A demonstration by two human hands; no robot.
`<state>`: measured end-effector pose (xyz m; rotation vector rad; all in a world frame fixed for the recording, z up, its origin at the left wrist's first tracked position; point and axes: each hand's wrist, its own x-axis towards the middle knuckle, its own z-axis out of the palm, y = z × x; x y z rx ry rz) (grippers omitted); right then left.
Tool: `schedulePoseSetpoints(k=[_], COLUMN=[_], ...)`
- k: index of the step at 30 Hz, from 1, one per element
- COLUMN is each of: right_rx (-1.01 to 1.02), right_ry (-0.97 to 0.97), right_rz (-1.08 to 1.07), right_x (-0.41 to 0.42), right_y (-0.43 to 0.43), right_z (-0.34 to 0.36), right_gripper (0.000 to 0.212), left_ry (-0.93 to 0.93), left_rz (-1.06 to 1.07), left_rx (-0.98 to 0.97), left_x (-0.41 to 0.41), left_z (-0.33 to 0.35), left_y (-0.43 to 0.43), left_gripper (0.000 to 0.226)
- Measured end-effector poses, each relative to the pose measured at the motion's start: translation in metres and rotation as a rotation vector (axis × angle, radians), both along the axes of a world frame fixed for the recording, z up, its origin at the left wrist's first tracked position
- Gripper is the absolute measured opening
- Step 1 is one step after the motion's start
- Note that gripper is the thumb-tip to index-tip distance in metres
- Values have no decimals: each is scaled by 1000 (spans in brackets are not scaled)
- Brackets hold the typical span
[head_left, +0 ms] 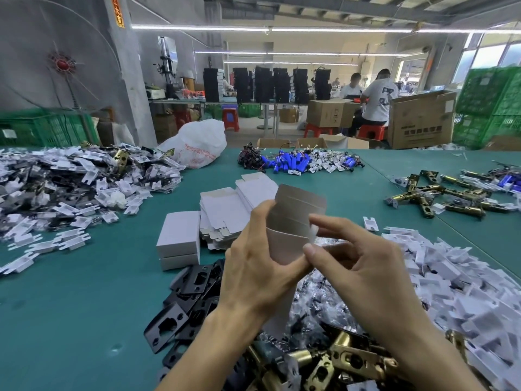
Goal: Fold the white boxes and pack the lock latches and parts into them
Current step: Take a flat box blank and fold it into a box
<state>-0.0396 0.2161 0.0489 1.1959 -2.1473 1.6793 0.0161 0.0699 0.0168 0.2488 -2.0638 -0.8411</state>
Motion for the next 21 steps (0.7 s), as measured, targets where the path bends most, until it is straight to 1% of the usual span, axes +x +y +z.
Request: schedulePoseSetpoints(k=[3,6,8,10,13,15,17,18,21], right_rx=[132,234,270,283,306,292,225,182,80], right_ry=[-8,-10,8,68,145,123,81,62,10], right_rz=[-15,-19,-23,-15,-24,-41,-39,-16,91], right_x=[-4,-8,-9,-9,-7,-9,-11,-11,-9], right_y=[-1,1,2,2,1,2,3,3,4], right_z=[-3,-6,-5,-4,-4,-5,-6,-6,-4], right_gripper=[31,14,5,10,13,10,6,15,57], left_ry=[6,48,96,100,38,60,90,99,80], left_rz=[-53,-124,-160,-179,-219,-225,-232,-230,-223], left_rx=[-22,12,35,8,-1,14,21,19,26], left_x=[-2,-5,-8,-9,-8,-9,-9,-9,-8], left_z=[-11,-21,-26,-29,-31,-30,-28,-28,-26], left_y=[-1,1,1,-1,-4,-3,-1,-1,-1], left_gripper=[56,39,41,46,53,51,49,49,52])
